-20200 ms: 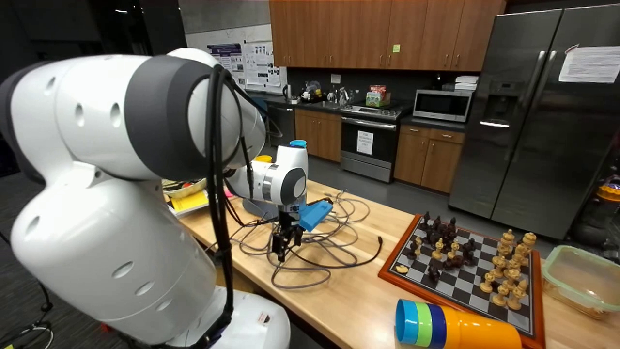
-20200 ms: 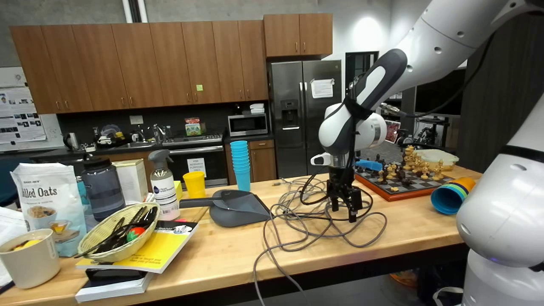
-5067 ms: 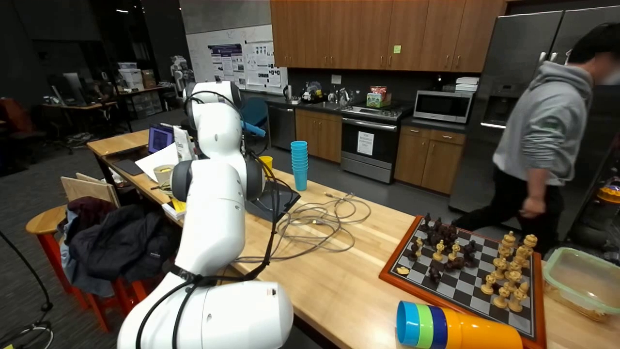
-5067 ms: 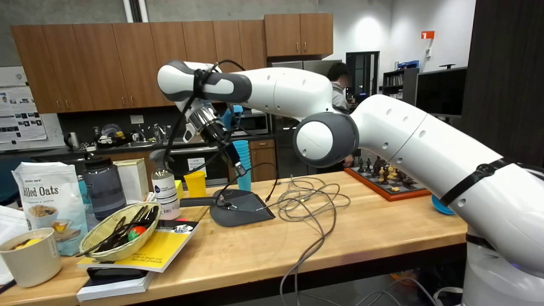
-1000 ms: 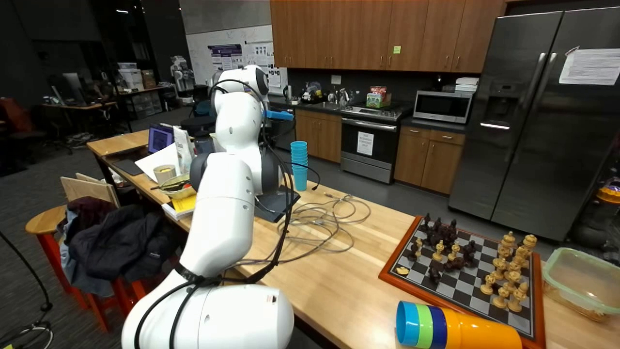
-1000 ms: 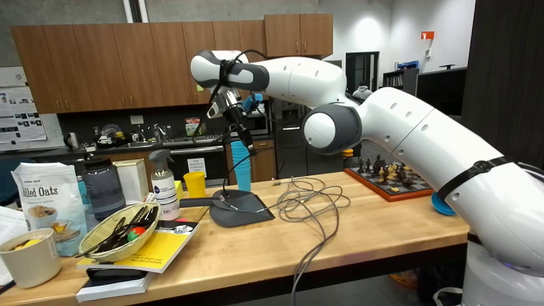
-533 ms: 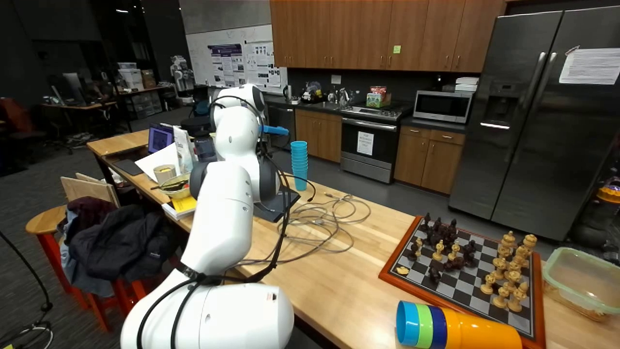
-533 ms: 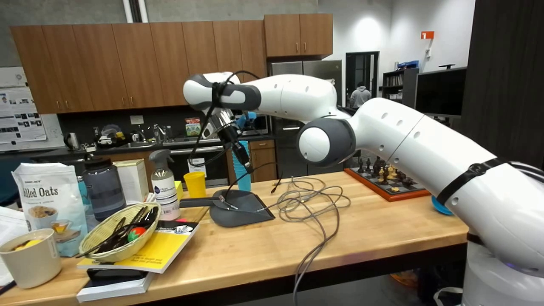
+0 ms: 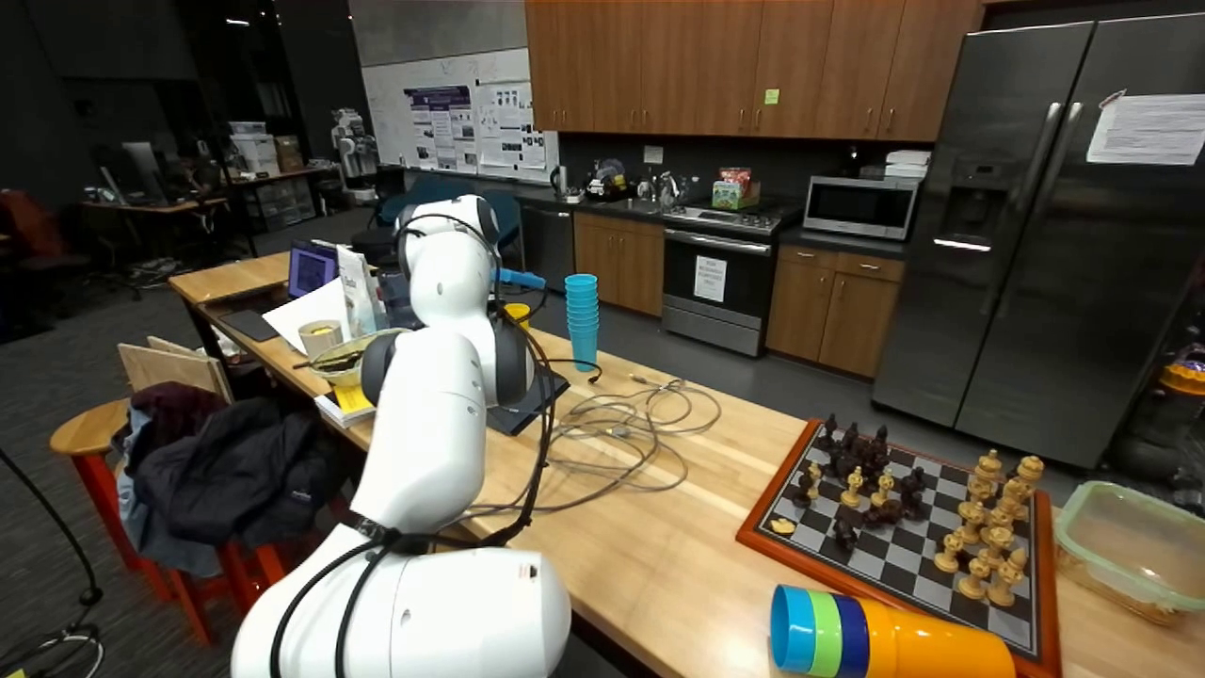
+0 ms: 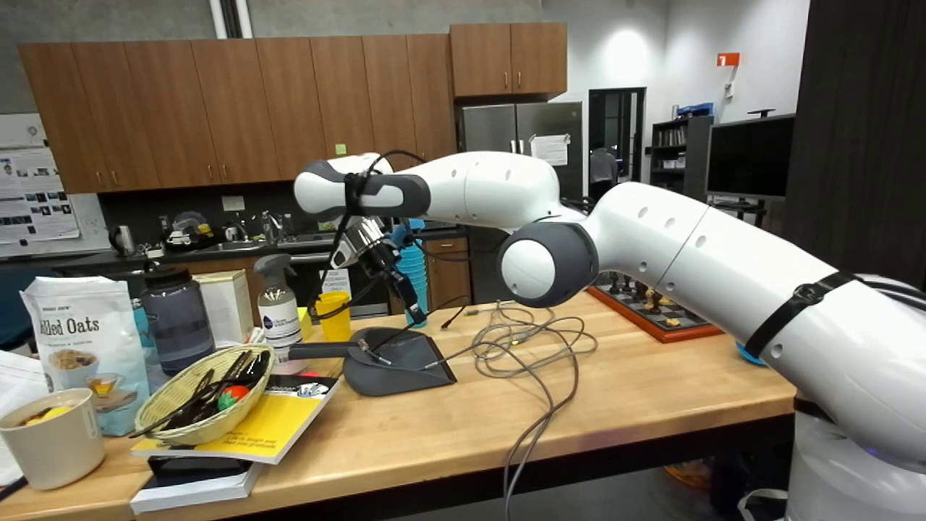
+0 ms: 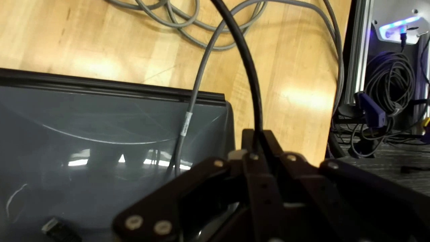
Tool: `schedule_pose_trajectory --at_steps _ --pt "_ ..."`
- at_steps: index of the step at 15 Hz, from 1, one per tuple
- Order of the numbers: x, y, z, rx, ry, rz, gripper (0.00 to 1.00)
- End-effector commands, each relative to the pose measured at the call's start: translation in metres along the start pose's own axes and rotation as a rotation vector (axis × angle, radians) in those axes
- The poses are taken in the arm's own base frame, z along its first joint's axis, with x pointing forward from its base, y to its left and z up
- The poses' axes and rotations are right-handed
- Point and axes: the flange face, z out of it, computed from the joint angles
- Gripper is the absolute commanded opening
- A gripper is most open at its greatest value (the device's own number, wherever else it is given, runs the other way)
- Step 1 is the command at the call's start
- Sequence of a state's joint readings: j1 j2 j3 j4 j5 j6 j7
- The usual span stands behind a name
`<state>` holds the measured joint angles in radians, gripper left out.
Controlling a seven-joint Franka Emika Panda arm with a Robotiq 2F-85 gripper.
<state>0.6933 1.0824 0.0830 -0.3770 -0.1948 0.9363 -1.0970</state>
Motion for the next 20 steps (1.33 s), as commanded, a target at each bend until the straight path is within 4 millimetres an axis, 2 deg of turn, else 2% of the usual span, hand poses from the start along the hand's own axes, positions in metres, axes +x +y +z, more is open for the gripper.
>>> schedule_pose_trajectory --at_steps 1,6,7,10,15,18,20 --pt "-0.001 0.000 -0.001 -0.018 -0.009 -0.035 0.02" --pt "-0.001 0.000 -0.002 -0.015 -0.008 -0.042 0.02" --pt "-0.001 0.001 -0.001 -0.014 -0.008 -0.040 0.26" --pt "-0.001 0.000 -0.002 -0.015 -0.008 -0.034 0.43" --pt "-0.005 0.001 -0.003 -0.018 -0.003 -0.012 0.76" --pt "-0.017 0.004 -0.011 -0.032 0.030 0.043 0.96" --pt "-0.032 0.007 -0.019 -0.041 0.074 0.097 1.00"
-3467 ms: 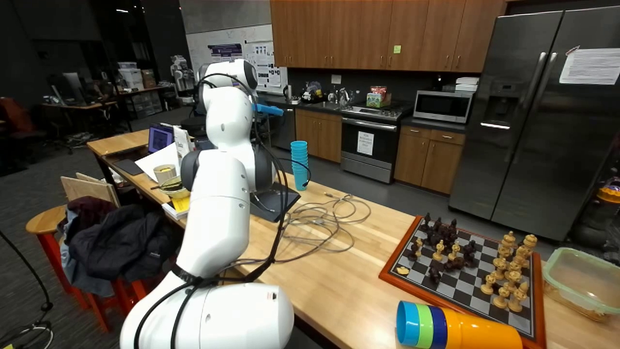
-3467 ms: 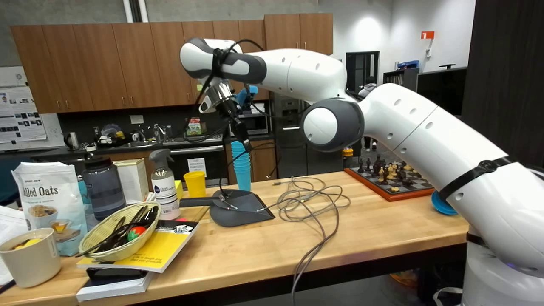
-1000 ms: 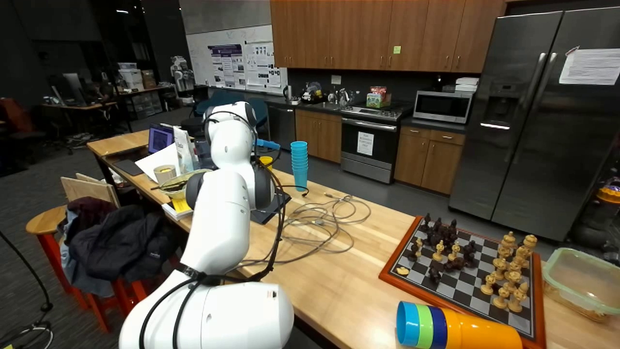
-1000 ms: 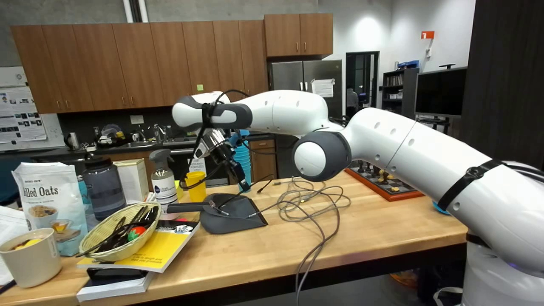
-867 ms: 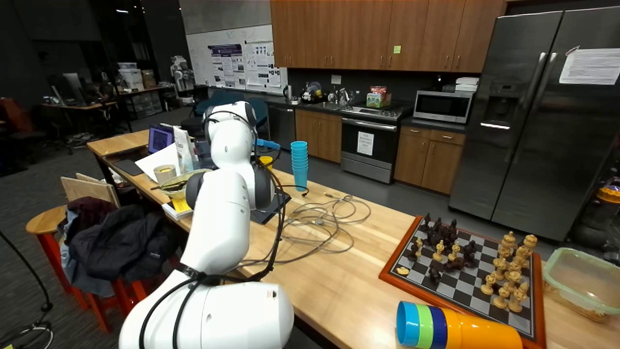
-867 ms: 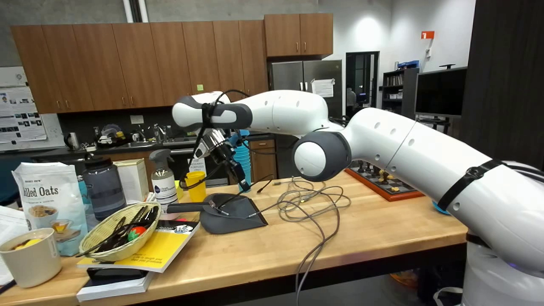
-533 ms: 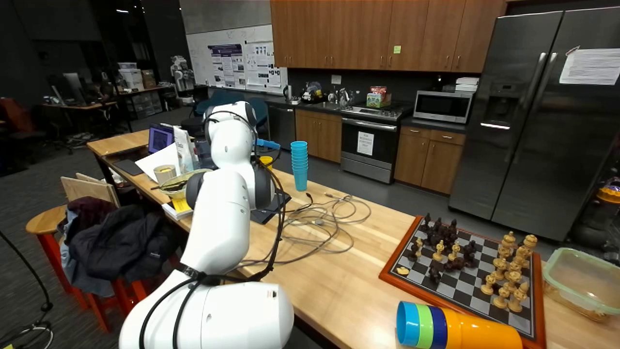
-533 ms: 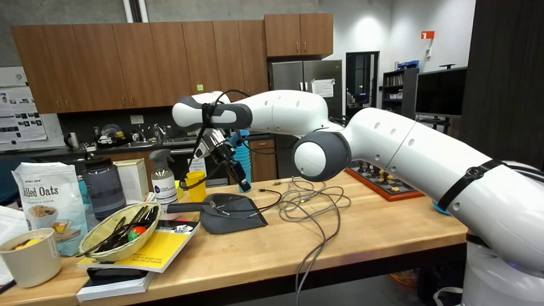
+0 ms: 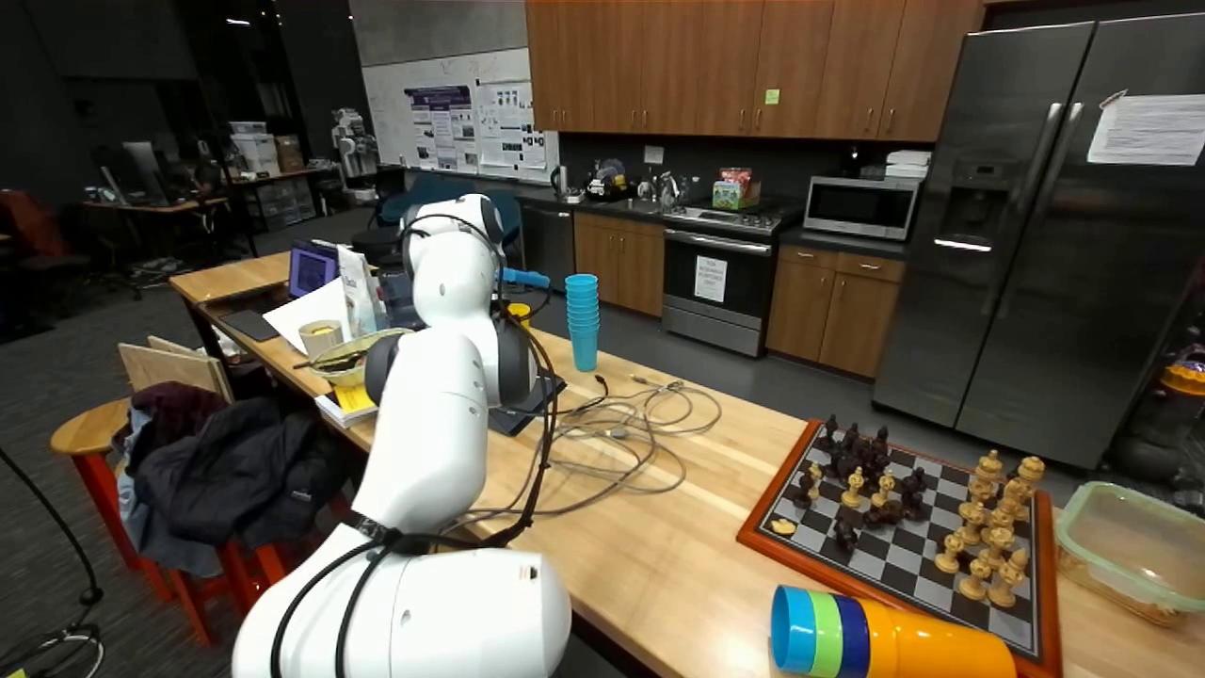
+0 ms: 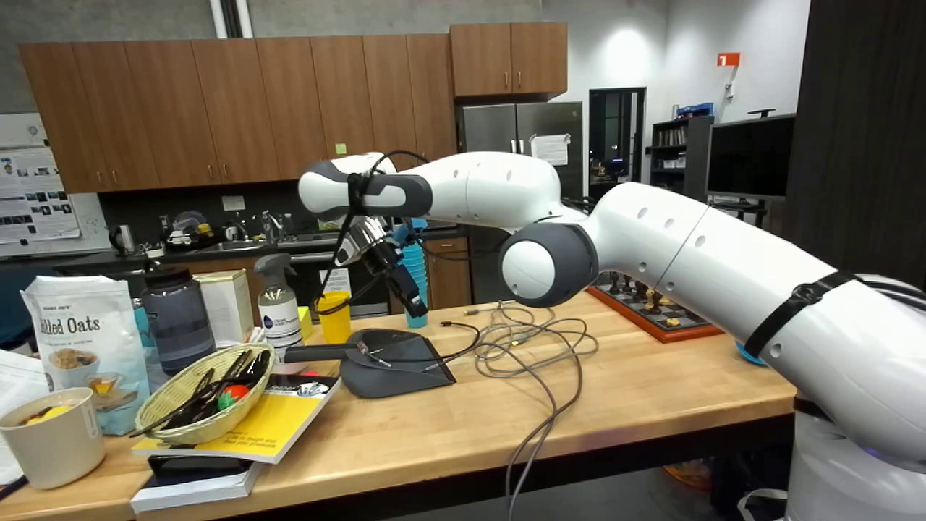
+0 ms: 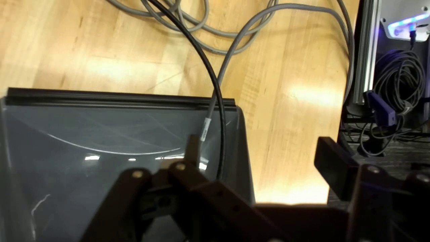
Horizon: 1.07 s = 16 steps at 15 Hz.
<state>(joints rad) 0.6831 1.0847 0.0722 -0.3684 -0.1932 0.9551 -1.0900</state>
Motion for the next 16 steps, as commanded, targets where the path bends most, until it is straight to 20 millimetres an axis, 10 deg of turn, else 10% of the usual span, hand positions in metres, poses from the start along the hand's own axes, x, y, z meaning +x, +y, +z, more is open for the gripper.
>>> schedule_pose_trajectory --at_steps 1,16 --pt "-0.030 0.004 -0.021 -0.028 0.084 0.099 1.00" --pt "-0.149 0.054 -0.036 -0.020 0.397 0.481 1.00"
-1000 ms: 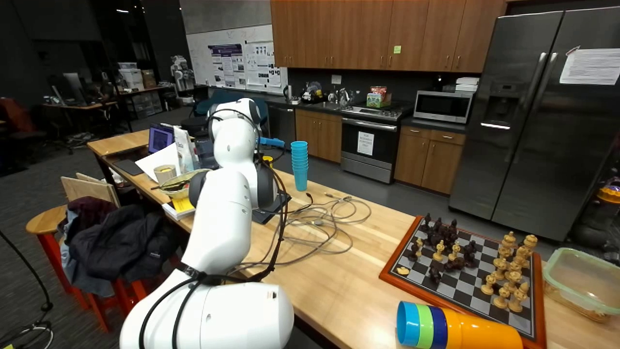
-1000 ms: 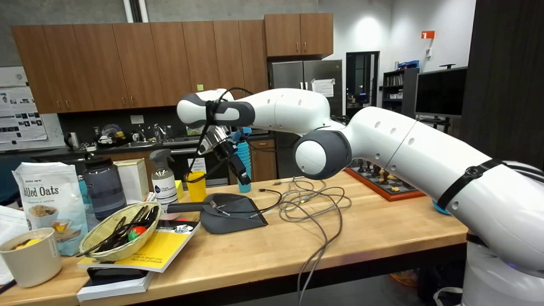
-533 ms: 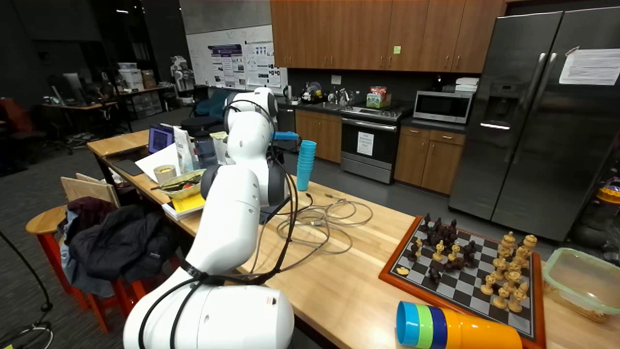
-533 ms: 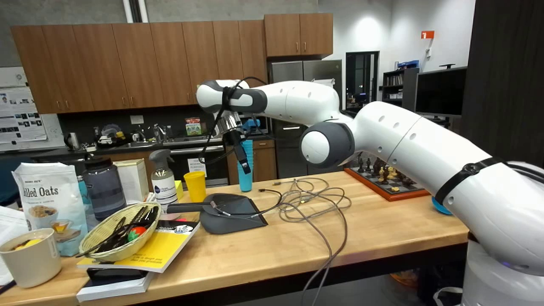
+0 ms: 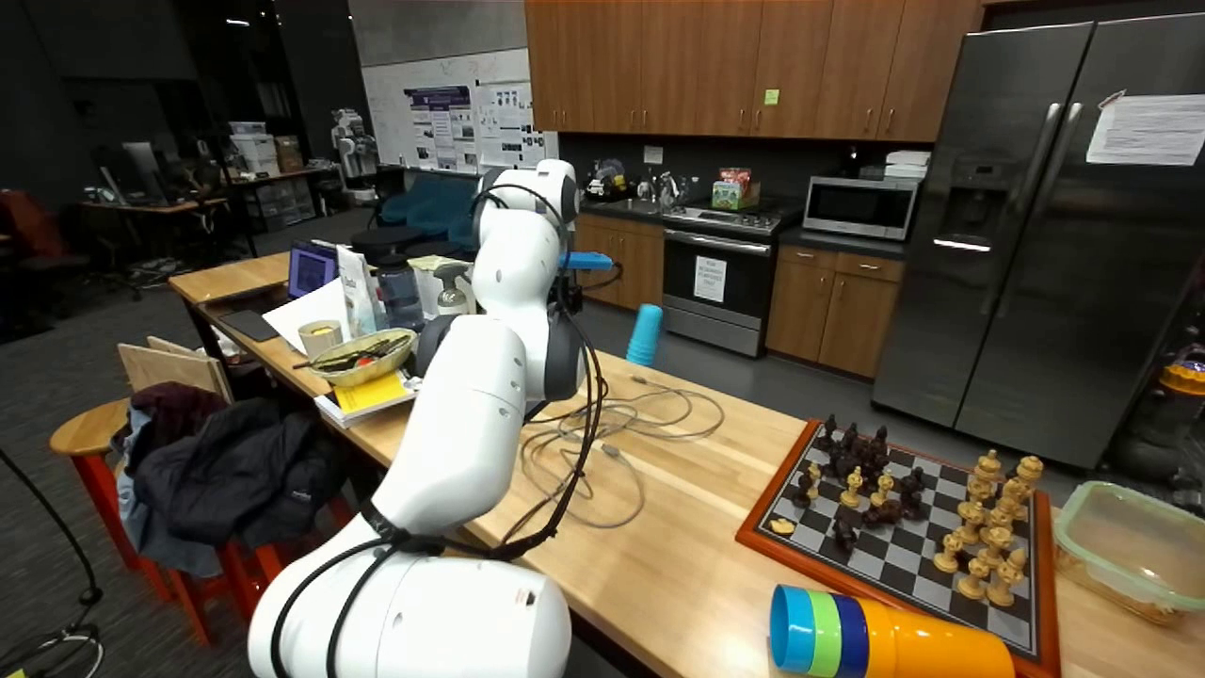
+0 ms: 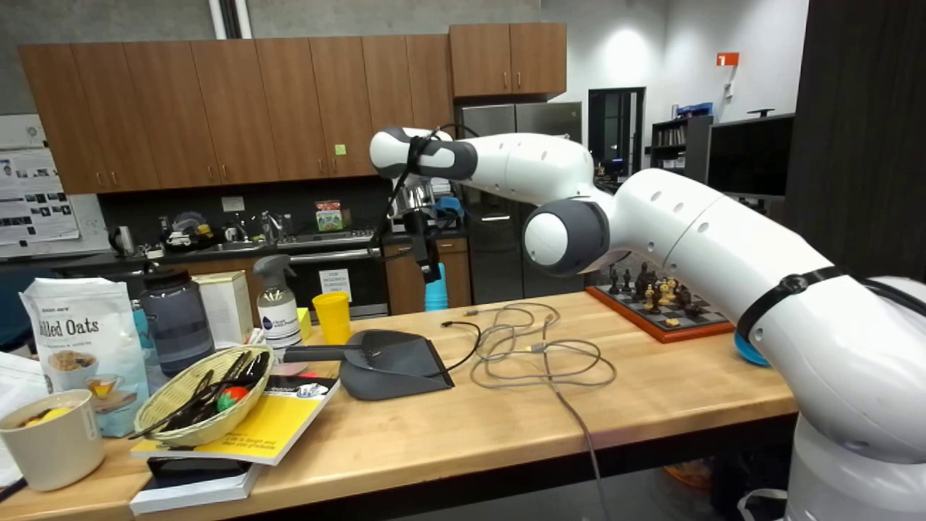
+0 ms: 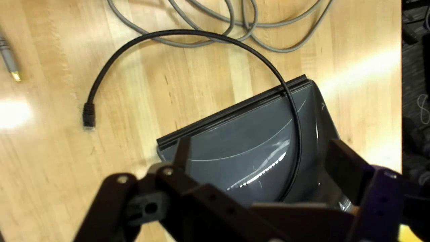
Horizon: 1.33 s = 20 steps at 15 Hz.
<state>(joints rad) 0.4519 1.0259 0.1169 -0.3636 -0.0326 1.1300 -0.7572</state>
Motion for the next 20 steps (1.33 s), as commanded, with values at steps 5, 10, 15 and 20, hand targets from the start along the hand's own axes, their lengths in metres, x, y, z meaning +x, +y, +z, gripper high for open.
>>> schedule_pose_trajectory --at_steps 5,10,15,20 --pt "-0.039 0.033 -0.010 0.023 0.053 0.103 1.00" --pt "-0.058 0.045 -0.009 0.025 0.017 0.109 1.00" --pt "-0.081 0.056 -0.011 0.044 -0.005 0.151 1.00" --pt "-0.122 0.071 -0.026 0.042 -0.010 0.190 1.00"
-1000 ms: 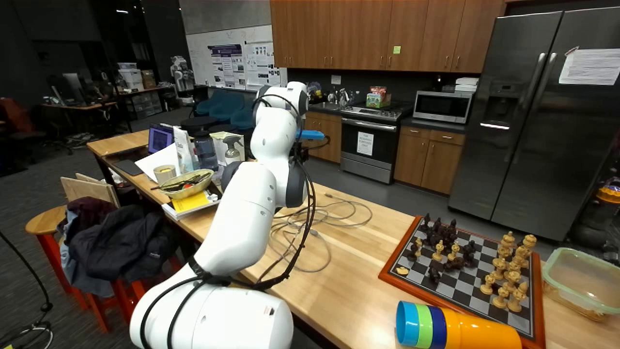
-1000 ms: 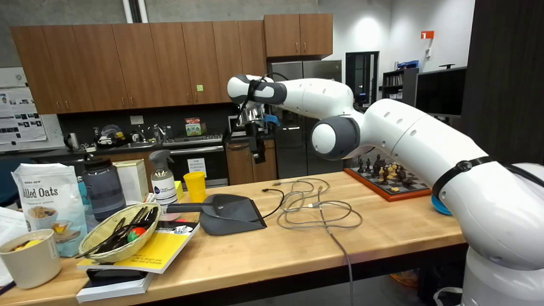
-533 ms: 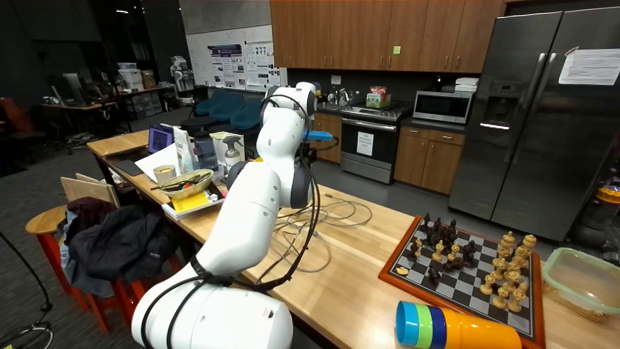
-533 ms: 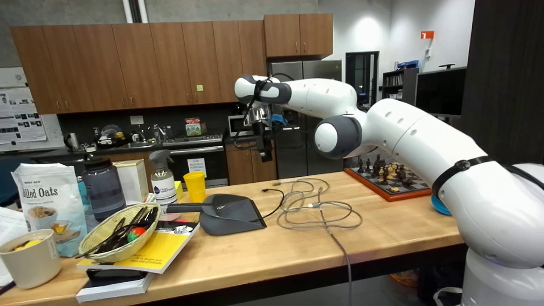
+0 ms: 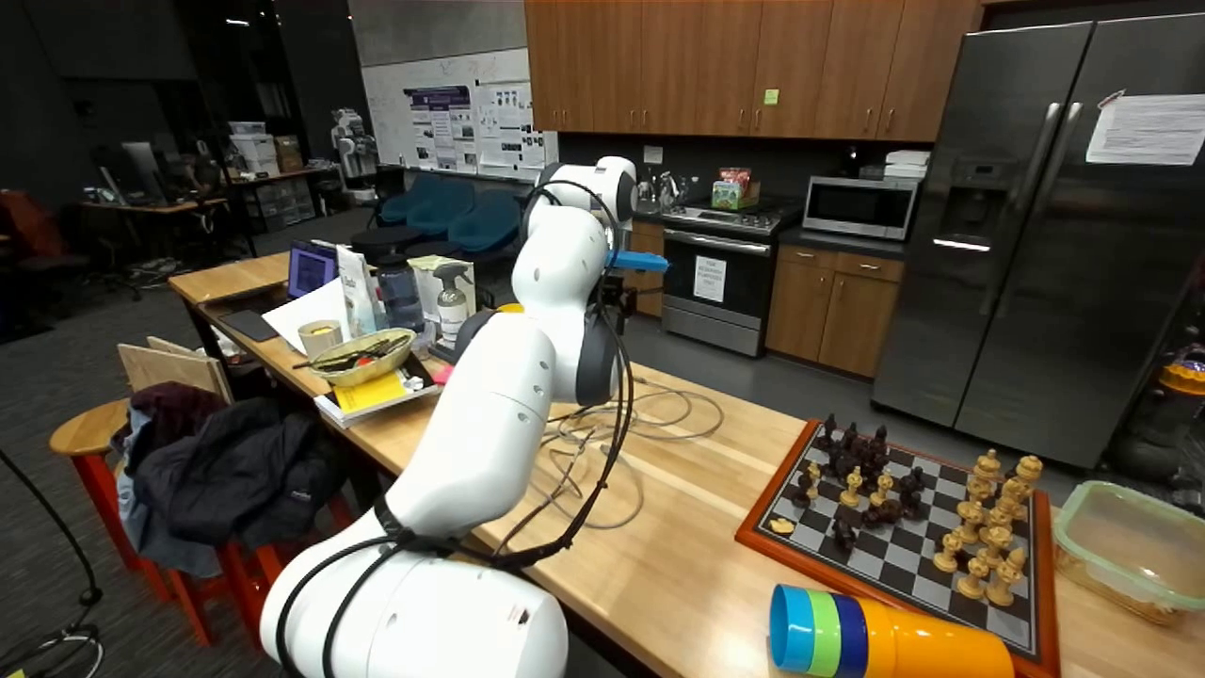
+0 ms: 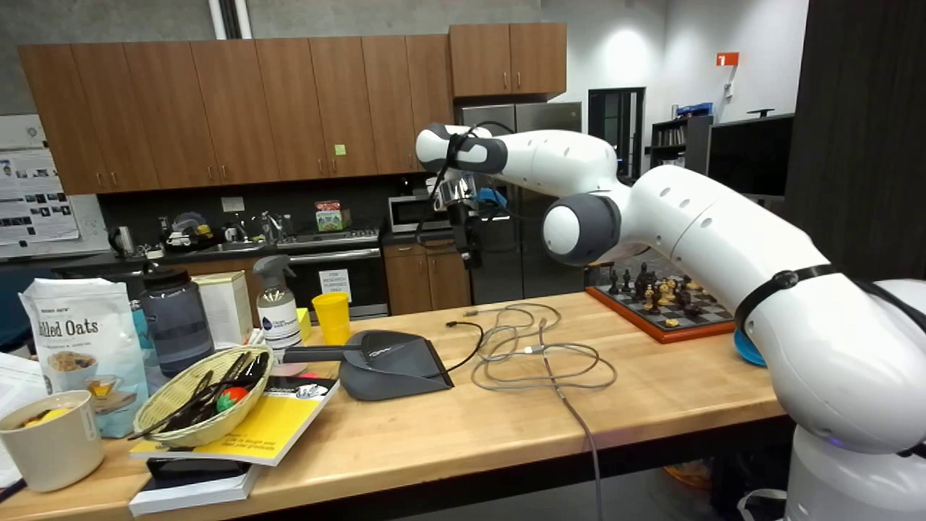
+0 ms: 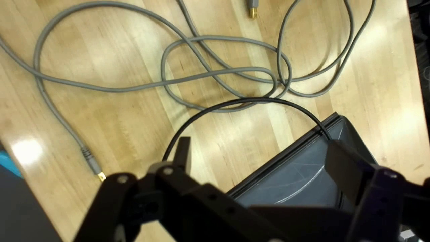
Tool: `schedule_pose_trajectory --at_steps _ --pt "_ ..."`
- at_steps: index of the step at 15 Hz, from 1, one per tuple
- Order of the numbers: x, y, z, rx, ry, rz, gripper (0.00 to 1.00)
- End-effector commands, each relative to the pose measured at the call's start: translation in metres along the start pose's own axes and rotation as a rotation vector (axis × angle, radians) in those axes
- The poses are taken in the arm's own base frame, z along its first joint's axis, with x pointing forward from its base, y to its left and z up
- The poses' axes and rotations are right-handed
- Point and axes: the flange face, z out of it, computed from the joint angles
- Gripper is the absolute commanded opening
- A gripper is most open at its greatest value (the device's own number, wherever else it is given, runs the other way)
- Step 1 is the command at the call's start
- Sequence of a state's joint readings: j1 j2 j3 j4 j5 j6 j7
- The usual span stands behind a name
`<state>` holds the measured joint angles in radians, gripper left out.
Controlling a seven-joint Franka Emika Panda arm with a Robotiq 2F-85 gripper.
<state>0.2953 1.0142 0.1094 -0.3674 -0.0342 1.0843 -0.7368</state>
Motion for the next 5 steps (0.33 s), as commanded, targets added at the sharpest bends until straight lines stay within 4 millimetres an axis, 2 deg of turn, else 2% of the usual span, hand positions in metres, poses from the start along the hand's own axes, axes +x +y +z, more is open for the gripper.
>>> schedule_pose_trajectory --at_steps 1,2,3,5 --pt "-0.036 0.009 -0.023 0.004 -0.012 0.019 1.00" --pt "-0.045 0.012 -0.028 0.009 -0.007 0.030 1.00" --pt "-0.026 0.012 -0.013 0.008 0.001 0.026 1.00" --pt "-0.030 0.015 -0.014 0.010 0.005 0.032 1.00"
